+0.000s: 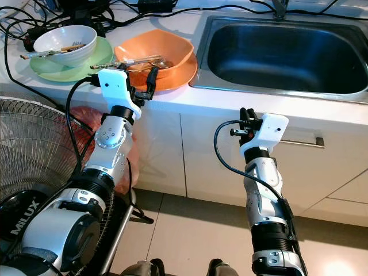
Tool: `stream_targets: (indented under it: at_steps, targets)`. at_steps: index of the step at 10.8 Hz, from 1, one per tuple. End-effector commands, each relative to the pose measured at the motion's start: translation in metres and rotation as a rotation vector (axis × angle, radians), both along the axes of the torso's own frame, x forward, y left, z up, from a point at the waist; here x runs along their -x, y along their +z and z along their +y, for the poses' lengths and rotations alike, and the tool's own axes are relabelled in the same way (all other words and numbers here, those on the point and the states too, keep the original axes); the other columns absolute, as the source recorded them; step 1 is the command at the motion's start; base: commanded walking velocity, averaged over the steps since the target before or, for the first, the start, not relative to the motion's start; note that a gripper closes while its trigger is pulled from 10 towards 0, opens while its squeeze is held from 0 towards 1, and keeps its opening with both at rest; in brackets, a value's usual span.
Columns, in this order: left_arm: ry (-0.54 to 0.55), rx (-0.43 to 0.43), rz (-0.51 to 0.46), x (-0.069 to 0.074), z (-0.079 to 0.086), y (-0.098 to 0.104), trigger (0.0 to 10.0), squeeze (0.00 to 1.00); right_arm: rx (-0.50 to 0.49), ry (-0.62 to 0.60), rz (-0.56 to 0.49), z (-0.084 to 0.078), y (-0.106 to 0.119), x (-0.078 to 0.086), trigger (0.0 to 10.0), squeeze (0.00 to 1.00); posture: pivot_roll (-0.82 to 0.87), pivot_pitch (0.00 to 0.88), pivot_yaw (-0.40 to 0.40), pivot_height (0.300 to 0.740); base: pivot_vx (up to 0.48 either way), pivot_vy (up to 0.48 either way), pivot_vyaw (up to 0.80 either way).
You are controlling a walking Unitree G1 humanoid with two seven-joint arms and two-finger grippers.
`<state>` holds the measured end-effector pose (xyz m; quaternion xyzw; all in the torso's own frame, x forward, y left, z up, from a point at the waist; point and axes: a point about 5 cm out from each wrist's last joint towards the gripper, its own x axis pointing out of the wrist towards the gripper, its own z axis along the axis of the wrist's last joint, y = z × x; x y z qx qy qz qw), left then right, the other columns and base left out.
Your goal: Kitchen organization
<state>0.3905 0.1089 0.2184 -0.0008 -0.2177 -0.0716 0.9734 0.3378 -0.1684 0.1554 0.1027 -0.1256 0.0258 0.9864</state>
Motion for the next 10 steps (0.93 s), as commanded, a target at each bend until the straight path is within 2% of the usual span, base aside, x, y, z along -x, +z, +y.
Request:
stream_targets:
  at_steps: [1, 6, 10]
  targets:
    - [0.004, -0.003, -0.006, -0.001, -0.001, 0.003, 0.0, 0.0, -0.007, -0.005, 0.004, -0.001, -0.002, 0.003, 10.0, 0.0, 0.04, 0.169, 0.037, 0.74, 0.0, 0.0, 0.0]
    - [0.013, -0.004, -0.025, -0.001, 0.0, 0.006, 0.0, 0.0, -0.012, -0.006, 0.005, 0.0, -0.003, 0.004, 10.0, 0.0, 0.04, 0.169, 0.039, 0.74, 0.0, 0.0, 0.0]
    - [0.047, -0.001, -0.112, 0.0, 0.001, 0.025, 0.0, 0.0, -0.013, -0.007, 0.005, -0.001, -0.004, 0.004, 10.0, 0.0, 0.04, 0.165, 0.04, 0.74, 0.0, 0.0, 0.0]
